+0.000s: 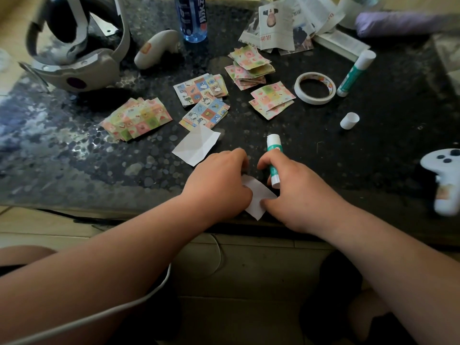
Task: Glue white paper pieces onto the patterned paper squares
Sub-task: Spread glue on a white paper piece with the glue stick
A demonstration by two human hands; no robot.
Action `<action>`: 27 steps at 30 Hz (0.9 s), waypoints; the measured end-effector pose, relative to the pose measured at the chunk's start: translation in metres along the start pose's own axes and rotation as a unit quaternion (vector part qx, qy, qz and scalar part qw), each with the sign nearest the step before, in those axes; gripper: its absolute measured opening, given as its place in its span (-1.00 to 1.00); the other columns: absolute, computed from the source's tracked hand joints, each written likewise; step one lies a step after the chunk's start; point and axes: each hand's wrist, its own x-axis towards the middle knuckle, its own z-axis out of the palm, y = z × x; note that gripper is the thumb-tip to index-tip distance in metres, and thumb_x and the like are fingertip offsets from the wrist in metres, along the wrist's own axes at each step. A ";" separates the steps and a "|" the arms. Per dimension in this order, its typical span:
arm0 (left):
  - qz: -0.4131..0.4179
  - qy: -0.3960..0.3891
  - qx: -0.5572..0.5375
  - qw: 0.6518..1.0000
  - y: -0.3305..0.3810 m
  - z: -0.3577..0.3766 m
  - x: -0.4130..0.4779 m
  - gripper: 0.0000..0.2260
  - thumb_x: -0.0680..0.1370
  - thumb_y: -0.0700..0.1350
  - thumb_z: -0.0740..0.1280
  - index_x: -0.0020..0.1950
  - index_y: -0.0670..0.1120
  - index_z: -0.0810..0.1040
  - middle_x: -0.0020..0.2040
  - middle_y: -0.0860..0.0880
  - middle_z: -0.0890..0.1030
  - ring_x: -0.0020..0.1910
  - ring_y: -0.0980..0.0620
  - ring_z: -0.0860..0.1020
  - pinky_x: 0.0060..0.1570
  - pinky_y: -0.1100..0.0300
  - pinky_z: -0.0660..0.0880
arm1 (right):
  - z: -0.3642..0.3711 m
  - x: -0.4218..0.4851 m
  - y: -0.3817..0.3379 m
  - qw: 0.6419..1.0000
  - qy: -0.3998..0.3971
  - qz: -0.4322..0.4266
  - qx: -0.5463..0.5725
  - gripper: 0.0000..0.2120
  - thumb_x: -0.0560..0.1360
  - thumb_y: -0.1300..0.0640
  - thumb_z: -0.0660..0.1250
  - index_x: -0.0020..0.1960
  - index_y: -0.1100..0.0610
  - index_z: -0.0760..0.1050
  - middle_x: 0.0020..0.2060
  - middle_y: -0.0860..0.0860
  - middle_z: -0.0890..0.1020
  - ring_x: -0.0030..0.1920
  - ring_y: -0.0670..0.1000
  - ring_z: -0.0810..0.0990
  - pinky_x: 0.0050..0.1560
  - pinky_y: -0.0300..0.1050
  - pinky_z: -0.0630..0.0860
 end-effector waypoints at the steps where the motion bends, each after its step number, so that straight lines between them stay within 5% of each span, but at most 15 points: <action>1: -0.007 -0.006 -0.001 1.000 0.000 0.000 0.001 -0.79 0.45 -0.09 0.36 0.07 0.04 0.50 -0.09 0.11 0.50 -0.05 0.06 0.48 -0.12 0.14 0.44 | 0.000 0.000 0.000 1.000 0.001 0.000 -0.002 -0.46 0.46 0.08 0.49 0.27 -0.21 0.27 0.02 -0.10 0.45 0.12 -0.02 0.47 0.14 0.01 0.55; 9: -0.055 -0.018 -0.090 0.994 -0.001 -0.009 0.004 -0.92 0.47 -0.12 0.36 -0.19 0.04 0.51 -0.21 0.08 0.57 -0.20 0.11 0.53 -0.27 0.19 0.42 | -0.007 0.009 0.009 0.998 0.036 0.020 0.045 -0.49 0.42 0.05 0.52 0.21 -0.22 0.31 0.05 -0.05 0.55 0.05 -0.01 0.55 0.00 -0.09 0.52; 18: -0.100 0.024 -0.193 0.976 -0.001 -0.016 0.006 -0.86 0.48 -0.14 0.37 -0.09 0.05 0.43 -0.18 0.07 0.59 -0.23 0.15 0.53 -0.30 0.25 0.38 | -0.023 0.017 0.003 0.985 0.057 0.048 0.158 -0.50 0.43 0.26 0.46 0.20 -0.15 0.36 -0.05 -0.06 0.57 -0.08 -0.07 0.57 -0.17 -0.29 0.48; 27: -0.058 -0.003 -0.136 0.989 -0.006 -0.010 0.000 -0.75 0.45 -0.12 0.39 0.03 0.01 0.37 -0.14 0.08 0.55 -0.17 0.10 0.53 -0.19 0.14 0.46 | -0.014 0.017 0.000 0.988 0.059 0.037 0.135 -0.49 0.42 0.26 0.46 0.20 -0.15 0.35 -0.11 -0.08 0.54 -0.12 -0.04 0.57 -0.10 -0.17 0.55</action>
